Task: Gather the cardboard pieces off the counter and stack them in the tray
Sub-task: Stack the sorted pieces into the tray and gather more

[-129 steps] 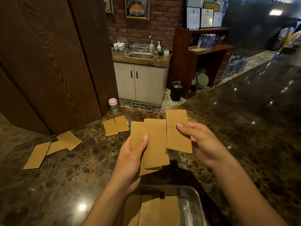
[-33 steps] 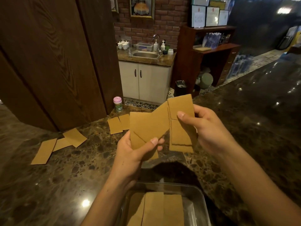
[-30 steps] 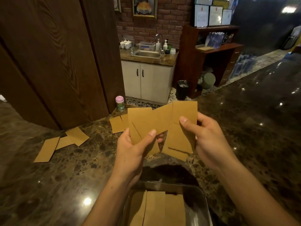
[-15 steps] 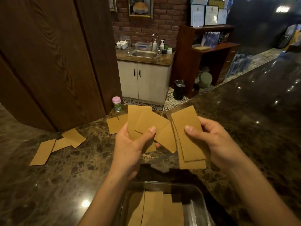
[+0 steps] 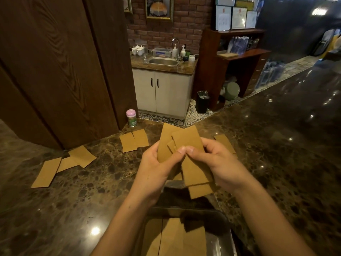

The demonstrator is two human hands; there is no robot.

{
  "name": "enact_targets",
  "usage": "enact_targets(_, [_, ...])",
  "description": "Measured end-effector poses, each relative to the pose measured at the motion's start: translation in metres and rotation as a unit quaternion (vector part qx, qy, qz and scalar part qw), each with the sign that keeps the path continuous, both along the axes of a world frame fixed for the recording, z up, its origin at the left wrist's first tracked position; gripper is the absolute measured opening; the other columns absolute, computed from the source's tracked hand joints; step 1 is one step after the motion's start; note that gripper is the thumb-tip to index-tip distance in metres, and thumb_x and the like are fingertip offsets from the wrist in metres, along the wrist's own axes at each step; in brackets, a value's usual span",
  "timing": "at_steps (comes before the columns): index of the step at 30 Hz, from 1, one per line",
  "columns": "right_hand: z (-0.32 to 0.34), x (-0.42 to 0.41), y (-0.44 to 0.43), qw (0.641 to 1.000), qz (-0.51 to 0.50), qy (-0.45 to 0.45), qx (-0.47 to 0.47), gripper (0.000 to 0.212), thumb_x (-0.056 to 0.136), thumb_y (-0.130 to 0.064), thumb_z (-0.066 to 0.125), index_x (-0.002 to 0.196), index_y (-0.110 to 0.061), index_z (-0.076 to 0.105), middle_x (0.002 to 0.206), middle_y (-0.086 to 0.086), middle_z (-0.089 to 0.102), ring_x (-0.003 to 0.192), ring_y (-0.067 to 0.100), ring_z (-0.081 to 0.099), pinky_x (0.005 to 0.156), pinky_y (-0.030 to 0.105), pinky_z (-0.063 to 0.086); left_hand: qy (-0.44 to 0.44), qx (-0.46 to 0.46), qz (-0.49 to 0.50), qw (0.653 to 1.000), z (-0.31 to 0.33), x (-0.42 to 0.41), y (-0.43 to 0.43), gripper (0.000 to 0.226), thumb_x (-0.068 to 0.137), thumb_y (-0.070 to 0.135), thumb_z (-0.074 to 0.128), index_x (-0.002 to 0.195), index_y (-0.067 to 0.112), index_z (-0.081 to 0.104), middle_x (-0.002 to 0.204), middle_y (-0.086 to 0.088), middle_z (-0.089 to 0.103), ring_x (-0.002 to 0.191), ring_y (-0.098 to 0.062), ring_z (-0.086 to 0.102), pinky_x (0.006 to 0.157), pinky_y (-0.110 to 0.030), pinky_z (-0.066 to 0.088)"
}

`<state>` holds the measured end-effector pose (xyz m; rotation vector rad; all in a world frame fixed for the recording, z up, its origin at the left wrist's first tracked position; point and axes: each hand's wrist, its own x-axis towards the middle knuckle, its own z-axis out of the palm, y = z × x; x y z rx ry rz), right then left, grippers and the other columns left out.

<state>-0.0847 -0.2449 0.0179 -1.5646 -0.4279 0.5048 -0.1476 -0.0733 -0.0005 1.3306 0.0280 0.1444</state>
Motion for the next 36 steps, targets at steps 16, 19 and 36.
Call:
enact_targets(16, [0.008, -0.004, 0.007, 0.988, -0.097, -0.03, 0.12, 0.031, 0.1, -0.018, 0.06, 0.13, -0.014, 0.064, 0.12, 0.009, 0.077, 0.112, 0.028, 0.074, 0.092, 0.043, 0.062, 0.045, -0.018, -0.054, 0.997, -0.012, -0.009, 0.0, 0.027, 0.101, 0.011, 0.055, 0.127, 0.009, 0.064, 0.115, -0.013, 0.077, 0.106, -0.029, 0.074, 0.083, -0.036, 0.062])
enact_targets(19, [0.022, -0.006, -0.001, 0.954, -0.114, -0.266, 0.082, 0.026, 0.1, -0.019, 0.064, 0.125, -0.025, 0.064, 0.116, -0.01, 0.075, 0.107, 0.013, 0.072, 0.088, 0.031, 0.06, 0.082, -0.085, -0.052, 0.992, -0.011, -0.011, 0.0, 0.03, 0.098, 0.018, 0.058, 0.125, 0.007, 0.066, 0.111, -0.019, 0.077, 0.099, -0.03, 0.076, 0.079, -0.032, 0.064])
enact_targets(36, [0.039, -0.029, -0.034, 0.899, 0.118, -0.394, -0.148, 0.032, 0.098, -0.035, 0.06, 0.128, -0.028, 0.066, 0.124, -0.02, 0.065, 0.111, 0.009, 0.065, 0.087, 0.024, 0.057, 0.02, -0.091, -0.032, 0.995, -0.007, -0.019, 0.012, 0.04, 0.097, 0.002, 0.057, 0.134, 0.016, 0.062, 0.121, -0.012, 0.074, 0.102, -0.024, 0.072, 0.074, -0.03, 0.06])
